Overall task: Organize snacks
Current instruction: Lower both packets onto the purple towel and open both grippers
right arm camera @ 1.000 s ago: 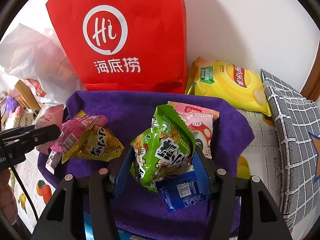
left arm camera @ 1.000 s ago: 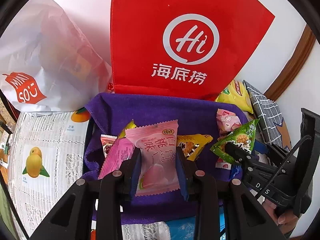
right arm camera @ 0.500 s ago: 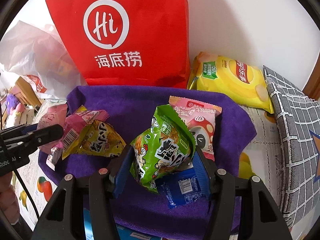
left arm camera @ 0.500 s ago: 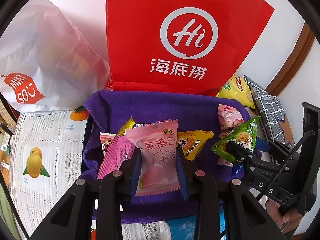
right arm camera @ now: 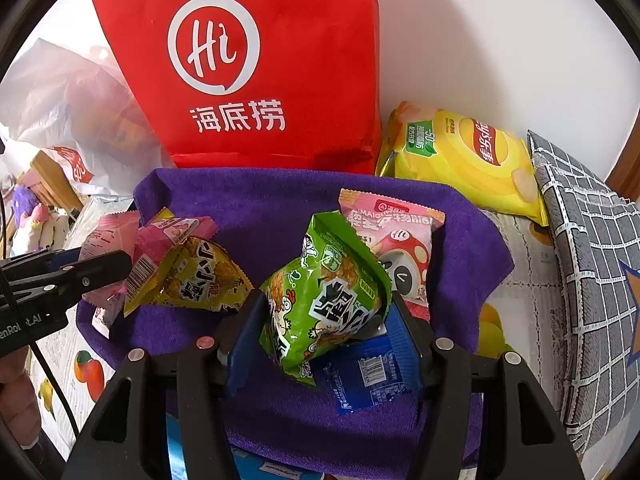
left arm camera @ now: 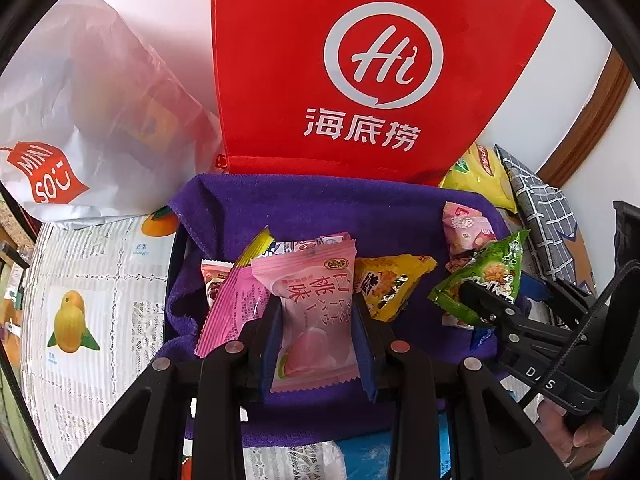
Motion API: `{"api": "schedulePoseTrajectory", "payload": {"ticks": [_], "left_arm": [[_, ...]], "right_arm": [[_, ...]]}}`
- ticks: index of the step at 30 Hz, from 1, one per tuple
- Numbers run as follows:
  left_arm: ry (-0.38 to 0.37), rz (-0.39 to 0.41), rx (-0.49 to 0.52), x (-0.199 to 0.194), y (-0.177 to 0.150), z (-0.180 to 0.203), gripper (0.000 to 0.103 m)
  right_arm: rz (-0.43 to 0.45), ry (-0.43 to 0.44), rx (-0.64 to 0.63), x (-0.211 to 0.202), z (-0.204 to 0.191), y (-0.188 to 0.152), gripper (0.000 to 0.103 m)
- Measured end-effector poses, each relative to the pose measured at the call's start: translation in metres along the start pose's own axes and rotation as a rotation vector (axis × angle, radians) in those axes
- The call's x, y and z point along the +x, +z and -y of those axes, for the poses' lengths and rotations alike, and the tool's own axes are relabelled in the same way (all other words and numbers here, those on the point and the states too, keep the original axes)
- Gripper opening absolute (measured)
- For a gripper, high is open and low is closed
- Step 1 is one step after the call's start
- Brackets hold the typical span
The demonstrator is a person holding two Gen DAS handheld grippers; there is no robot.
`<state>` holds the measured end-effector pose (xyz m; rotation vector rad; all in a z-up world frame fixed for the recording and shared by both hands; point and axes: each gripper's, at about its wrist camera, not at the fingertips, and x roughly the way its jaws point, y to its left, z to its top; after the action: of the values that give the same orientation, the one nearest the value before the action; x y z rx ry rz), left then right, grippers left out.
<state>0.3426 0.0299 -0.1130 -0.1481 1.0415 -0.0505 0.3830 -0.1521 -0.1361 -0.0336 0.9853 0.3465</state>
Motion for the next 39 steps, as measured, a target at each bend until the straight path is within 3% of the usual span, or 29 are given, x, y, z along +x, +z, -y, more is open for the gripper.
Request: {"api": "schedulePoseTrajectory", "payload": {"ticks": [15, 22, 27, 32, 39], "left_arm": [[0.031, -0.015, 0.027, 0.003, 0.000, 0.005, 0.032], [0.025, -0.021, 0.024, 0.005, 0.000, 0.004, 0.032], [0.014, -0.026, 0.022, 0.004, 0.000, 0.006, 0.032], [-0.016, -0.030, 0.010, 0.001, 0.001, 0.007, 0.054], [-0.064, 0.020, -0.002, -0.023, 0.003, 0.008, 0.064]], "right_arm": [[0.006, 0.015, -0.024, -0.008, -0.006, 0.001, 0.067], [0.048, 0.007, -0.020, -0.027, -0.006, 0.004, 0.068], [0.100, 0.006, -0.011, -0.042, -0.005, 0.006, 0.074], [0.121, 0.016, -0.009, -0.049, -0.004, 0.006, 0.075], [0.180, -0.045, 0.029, -0.073, 0.002, 0.007, 0.075]]}}
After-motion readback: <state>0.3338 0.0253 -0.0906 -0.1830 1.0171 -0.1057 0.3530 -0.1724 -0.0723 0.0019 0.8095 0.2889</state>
